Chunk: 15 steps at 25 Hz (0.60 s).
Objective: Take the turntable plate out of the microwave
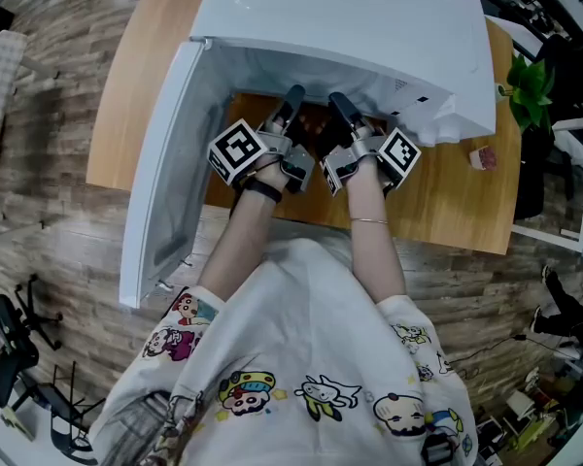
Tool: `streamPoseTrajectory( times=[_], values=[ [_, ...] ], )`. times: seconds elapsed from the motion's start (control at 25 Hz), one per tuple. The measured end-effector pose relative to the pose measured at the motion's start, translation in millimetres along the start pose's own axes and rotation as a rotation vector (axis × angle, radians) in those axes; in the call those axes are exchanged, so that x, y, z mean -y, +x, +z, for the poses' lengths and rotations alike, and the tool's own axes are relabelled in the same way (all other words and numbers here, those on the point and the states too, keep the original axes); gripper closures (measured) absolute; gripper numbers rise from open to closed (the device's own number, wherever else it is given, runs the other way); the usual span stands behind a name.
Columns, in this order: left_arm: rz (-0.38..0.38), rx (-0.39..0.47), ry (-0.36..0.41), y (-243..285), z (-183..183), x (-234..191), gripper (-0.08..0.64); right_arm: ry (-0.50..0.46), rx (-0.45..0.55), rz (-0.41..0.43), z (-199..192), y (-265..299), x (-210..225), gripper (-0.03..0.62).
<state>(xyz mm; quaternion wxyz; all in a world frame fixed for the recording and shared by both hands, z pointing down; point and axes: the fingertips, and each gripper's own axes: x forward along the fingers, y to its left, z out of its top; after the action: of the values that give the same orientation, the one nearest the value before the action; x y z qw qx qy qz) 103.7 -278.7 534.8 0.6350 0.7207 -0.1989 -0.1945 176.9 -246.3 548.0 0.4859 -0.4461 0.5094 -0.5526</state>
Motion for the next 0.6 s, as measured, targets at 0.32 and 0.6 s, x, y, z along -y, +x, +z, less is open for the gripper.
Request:
streamPoseTrajectory(
  times=[0.32,0.6],
  values=[
    [0.031,0.009,0.003,-0.4,6.1,-6.6,0.471,-0.002,-0.022,0.011,-5.8,-5.0,-5.4,0.548],
    [0.044,0.016,-0.050,3.1,1.1,-9.9,0.512,0.020,-0.009,-0.005,1.0,-6.7,2.4,0.546]
  ],
)
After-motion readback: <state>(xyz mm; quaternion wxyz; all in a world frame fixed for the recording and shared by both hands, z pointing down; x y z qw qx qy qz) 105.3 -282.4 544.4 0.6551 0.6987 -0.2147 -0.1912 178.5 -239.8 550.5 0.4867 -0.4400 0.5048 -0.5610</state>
